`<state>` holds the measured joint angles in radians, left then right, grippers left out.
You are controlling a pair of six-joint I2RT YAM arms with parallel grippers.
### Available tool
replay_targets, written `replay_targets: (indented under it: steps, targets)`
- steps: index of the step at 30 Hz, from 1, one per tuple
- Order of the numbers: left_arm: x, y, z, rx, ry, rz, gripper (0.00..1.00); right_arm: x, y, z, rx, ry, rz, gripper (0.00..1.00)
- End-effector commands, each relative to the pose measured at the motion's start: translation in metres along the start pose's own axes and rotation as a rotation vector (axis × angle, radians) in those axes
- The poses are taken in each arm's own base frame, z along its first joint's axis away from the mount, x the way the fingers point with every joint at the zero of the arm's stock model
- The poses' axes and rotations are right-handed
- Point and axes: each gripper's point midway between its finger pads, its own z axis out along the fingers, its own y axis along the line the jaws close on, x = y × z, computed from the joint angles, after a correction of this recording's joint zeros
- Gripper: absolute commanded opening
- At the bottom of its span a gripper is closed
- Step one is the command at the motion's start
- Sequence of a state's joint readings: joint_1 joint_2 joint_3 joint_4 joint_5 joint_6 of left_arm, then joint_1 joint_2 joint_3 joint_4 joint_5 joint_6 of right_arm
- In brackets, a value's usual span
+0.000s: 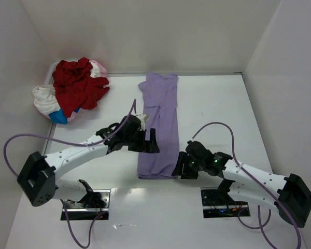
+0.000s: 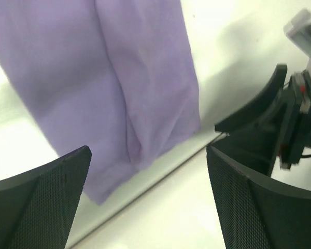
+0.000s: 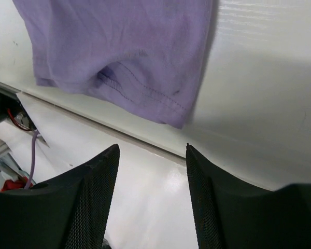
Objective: Fold and stack the t-shirts
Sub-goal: Grab the bottom of the folded rectangular tshirt with both arms
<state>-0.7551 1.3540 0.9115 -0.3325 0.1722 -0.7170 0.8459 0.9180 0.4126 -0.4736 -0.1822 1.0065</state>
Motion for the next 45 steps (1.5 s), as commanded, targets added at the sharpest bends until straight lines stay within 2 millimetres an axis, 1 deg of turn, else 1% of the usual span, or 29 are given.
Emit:
replay_targets:
  steps: [1,2,3,4,5,6,7,8,11,12,13,14,15,17,19,21,22,23,24,28,31,32,33,35,36,38,39,42,45]
  targets:
    - [0.036,0.023,-0.001,-0.056,0.079,-0.078,1.0,-0.005,0.003,0.007,-0.004,-0.032,0.008,0.6]
    - [0.04,0.023,-0.003,-0.05,0.086,-0.09,1.0,-0.008,-0.001,0.009,0.019,-0.047,0.0,0.64]
    - [0.048,0.029,-0.005,-0.057,0.094,-0.103,1.0,-0.008,-0.001,0.011,0.028,-0.042,0.001,0.64]
    - [0.052,0.03,-0.007,-0.058,0.094,-0.113,1.0,-0.01,-0.002,0.011,0.035,-0.054,0.001,0.64]
    - [0.057,0.033,-0.009,-0.067,0.102,-0.137,1.0,-0.011,-0.008,0.013,0.062,-0.056,0.004,0.64]
    - [0.058,0.035,-0.013,-0.075,0.092,-0.147,1.0,-0.015,-0.004,0.012,0.057,-0.071,0.002,0.64]
    - [0.064,0.039,-0.014,-0.079,0.096,-0.157,1.0,-0.016,-0.005,0.012,0.061,-0.079,0.002,0.64]
    - [0.066,0.042,-0.017,-0.091,0.09,-0.168,1.0,-0.017,-0.008,0.012,0.075,-0.086,0.003,0.64]
    - [0.068,0.042,-0.025,-0.077,0.054,-0.204,1.0,-0.021,-0.009,0.012,0.086,-0.108,0.023,0.64]
    - [0.072,0.044,-0.027,-0.07,0.046,-0.213,1.0,-0.022,-0.011,0.013,0.099,-0.113,0.034,0.64]
    - [0.07,0.044,-0.028,-0.071,0.033,-0.211,1.0,-0.023,-0.008,0.014,0.087,-0.12,0.033,0.64]
    - [0.073,0.047,-0.027,-0.077,0.04,-0.213,0.98,-0.021,-0.012,0.015,0.096,-0.115,0.045,0.62]
    - [0.073,0.047,-0.027,-0.077,0.04,-0.213,0.97,-0.024,-0.007,0.016,0.074,-0.127,0.042,0.62]
    - [0.074,0.046,-0.024,-0.073,0.051,-0.214,0.92,-0.023,-0.01,0.019,0.083,-0.122,0.056,0.61]
    - [0.082,0.053,-0.016,-0.098,0.097,-0.202,0.89,-0.025,-0.01,0.02,0.086,-0.131,0.055,0.61]
    - [0.089,0.058,-0.008,-0.118,0.138,-0.199,0.89,-0.024,-0.013,0.024,0.101,-0.123,0.057,0.61]
    - [0.092,0.06,-0.006,-0.128,0.149,-0.202,0.89,-0.027,-0.007,0.023,0.085,-0.132,0.055,0.61]
    - [0.091,0.061,-0.004,-0.129,0.15,-0.203,0.89,-0.026,-0.01,0.025,0.1,-0.124,0.048,0.61]
    - [0.098,0.067,0.0,-0.142,0.165,-0.207,0.89,-0.026,-0.011,0.027,0.104,-0.121,0.048,0.61]
    - [0.11,0.074,0.003,-0.143,0.182,-0.211,0.89,-0.026,-0.011,0.028,0.104,-0.121,0.048,0.61]
    - [0.108,0.073,0.004,-0.135,0.173,-0.208,0.89,-0.027,-0.01,0.03,0.103,-0.122,0.048,0.61]
    - [0.104,0.07,0.006,-0.12,0.157,-0.194,0.85,-0.028,-0.008,0.03,0.095,-0.126,0.047,0.61]
    - [0.111,0.074,0.008,-0.13,0.185,-0.201,0.83,-0.028,-0.008,0.03,0.094,-0.127,0.047,0.6]
    - [0.114,0.076,0.013,-0.128,0.203,-0.195,0.8,-0.027,-0.01,0.032,0.104,-0.122,0.048,0.55]
    - [0.116,0.077,0.014,-0.135,0.211,-0.197,0.75,-0.028,-0.01,0.033,0.105,-0.121,0.048,0.54]
    - [0.119,0.078,0.016,-0.134,0.226,-0.192,0.74,-0.028,-0.01,0.035,0.107,-0.12,0.048,0.53]
    - [0.121,0.08,0.018,-0.143,0.236,-0.195,0.71,-0.027,-0.012,0.036,0.115,-0.116,0.049,0.51]
    - [0.124,0.081,0.018,-0.143,0.25,-0.198,0.67,-0.028,-0.012,0.038,0.115,-0.116,0.049,0.49]
    - [0.125,0.082,0.019,-0.148,0.256,-0.2,0.6,-0.027,-0.014,0.039,0.123,-0.111,0.05,0.46]
